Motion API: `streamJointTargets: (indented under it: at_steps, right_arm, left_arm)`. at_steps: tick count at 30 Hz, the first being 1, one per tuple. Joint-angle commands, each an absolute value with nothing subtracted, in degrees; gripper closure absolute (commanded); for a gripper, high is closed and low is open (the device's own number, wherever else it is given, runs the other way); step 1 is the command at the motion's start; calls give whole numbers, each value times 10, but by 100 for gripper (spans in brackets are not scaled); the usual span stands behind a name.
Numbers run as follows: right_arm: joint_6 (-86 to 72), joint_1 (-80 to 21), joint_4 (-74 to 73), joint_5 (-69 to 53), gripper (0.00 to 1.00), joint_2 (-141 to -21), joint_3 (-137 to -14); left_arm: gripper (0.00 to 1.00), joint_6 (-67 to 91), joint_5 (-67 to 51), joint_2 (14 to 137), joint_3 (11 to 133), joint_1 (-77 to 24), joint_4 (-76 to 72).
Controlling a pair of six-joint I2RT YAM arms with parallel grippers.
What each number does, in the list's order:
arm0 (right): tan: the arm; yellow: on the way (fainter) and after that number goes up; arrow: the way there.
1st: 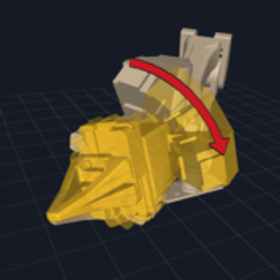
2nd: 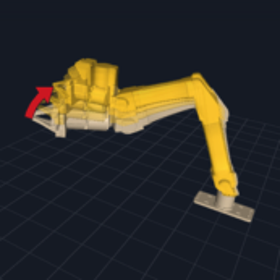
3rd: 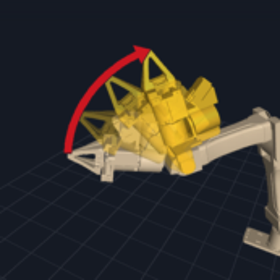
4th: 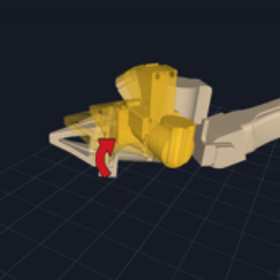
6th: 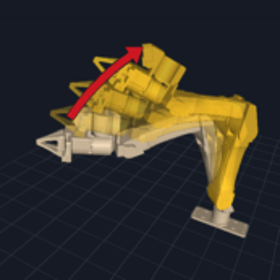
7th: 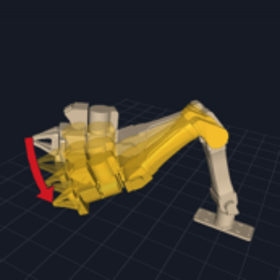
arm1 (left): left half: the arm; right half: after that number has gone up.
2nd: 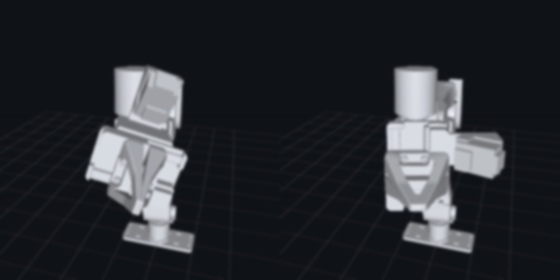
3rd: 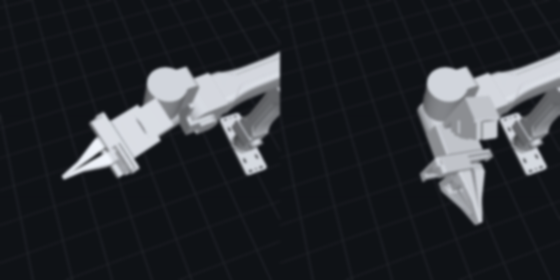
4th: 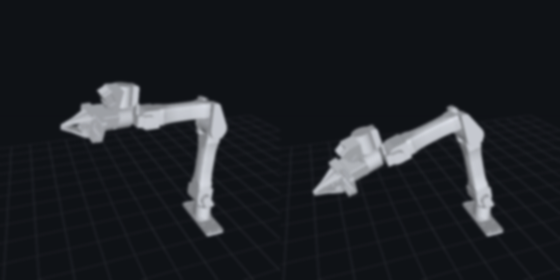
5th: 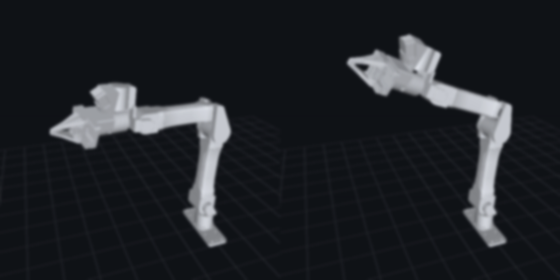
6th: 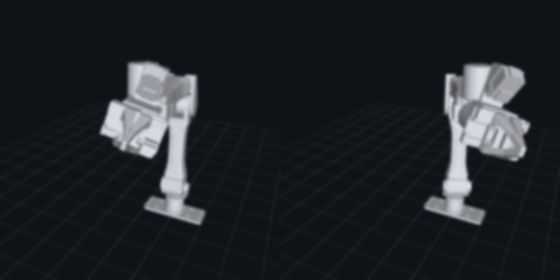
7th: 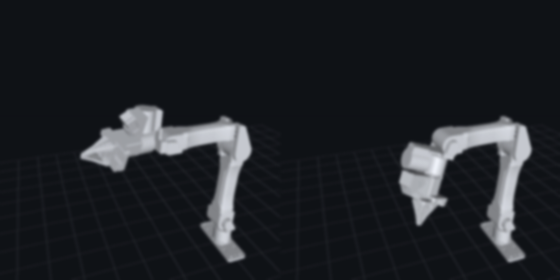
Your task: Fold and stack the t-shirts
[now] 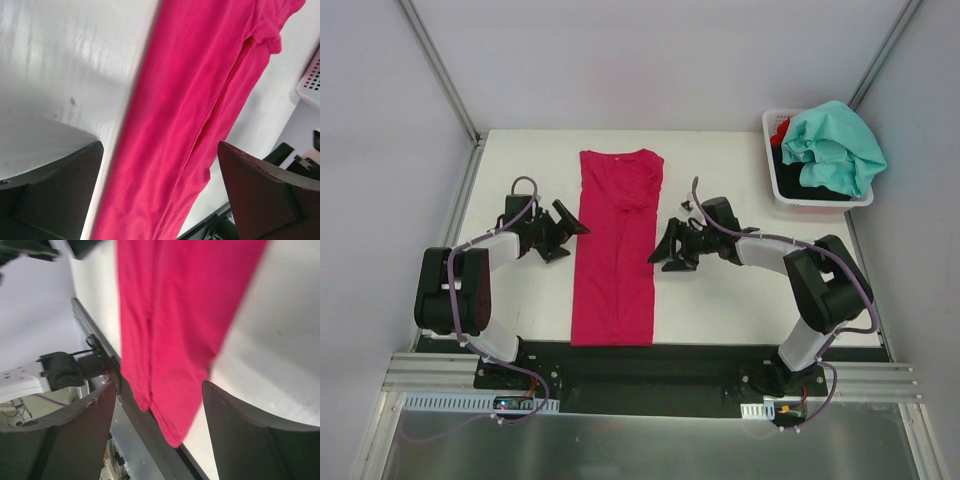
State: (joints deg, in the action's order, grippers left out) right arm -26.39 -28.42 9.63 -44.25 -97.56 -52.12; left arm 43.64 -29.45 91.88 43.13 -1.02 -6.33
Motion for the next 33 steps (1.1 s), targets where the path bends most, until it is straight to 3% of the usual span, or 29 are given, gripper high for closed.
streamJointTargets:
  at_steps: [1,13,25,33]
  right_arm:
    - [-260,-301,118,-386,27,-925,-460]
    - [-300,-320,214,-352,27,-878,-304]
    - [-352,-395,204,-264,27,-767,-234]
    - [-357,-435,182,-232,27,-751,-234]
  left_arm:
    - [1,417,-254,852,381,-16,-51]
    - [1,446,-234,646,207,-32,-21]
    - [1,499,-210,511,137,-119,98]
    - [1,503,-153,420,163,-128,283]
